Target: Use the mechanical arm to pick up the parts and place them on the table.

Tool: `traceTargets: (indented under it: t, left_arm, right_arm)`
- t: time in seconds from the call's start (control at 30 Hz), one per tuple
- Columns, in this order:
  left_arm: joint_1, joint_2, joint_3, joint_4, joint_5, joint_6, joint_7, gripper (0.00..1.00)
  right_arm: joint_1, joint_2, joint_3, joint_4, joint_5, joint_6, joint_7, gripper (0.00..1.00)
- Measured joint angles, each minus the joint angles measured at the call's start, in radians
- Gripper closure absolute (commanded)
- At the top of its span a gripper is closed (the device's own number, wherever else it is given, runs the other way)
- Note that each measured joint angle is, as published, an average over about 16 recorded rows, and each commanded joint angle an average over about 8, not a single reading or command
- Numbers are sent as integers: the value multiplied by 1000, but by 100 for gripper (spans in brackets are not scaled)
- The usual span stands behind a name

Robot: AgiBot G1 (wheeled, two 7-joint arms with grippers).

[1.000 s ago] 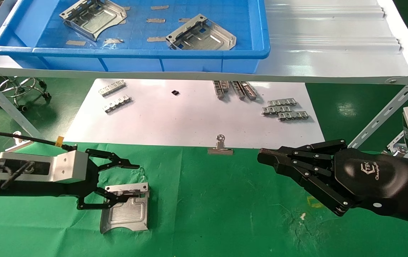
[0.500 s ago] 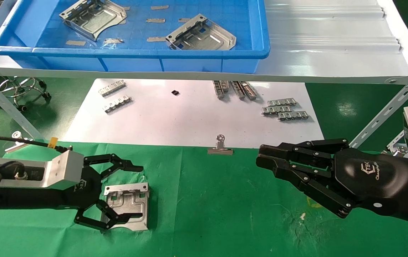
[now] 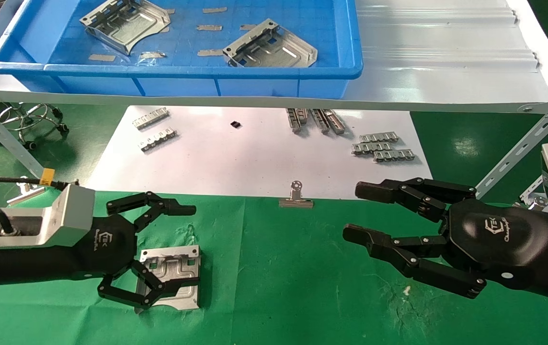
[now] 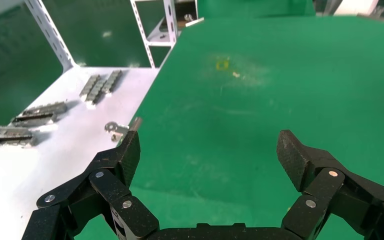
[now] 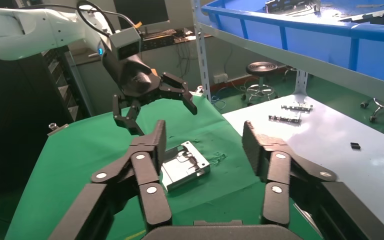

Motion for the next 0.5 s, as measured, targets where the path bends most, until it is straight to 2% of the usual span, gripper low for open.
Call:
traceTargets:
  t: [0.5]
  left_arm:
    - [137, -60, -136, -218, -99, -27, -176, 0]
  right_arm:
    - [0, 0, 0, 0, 0, 0, 0, 0]
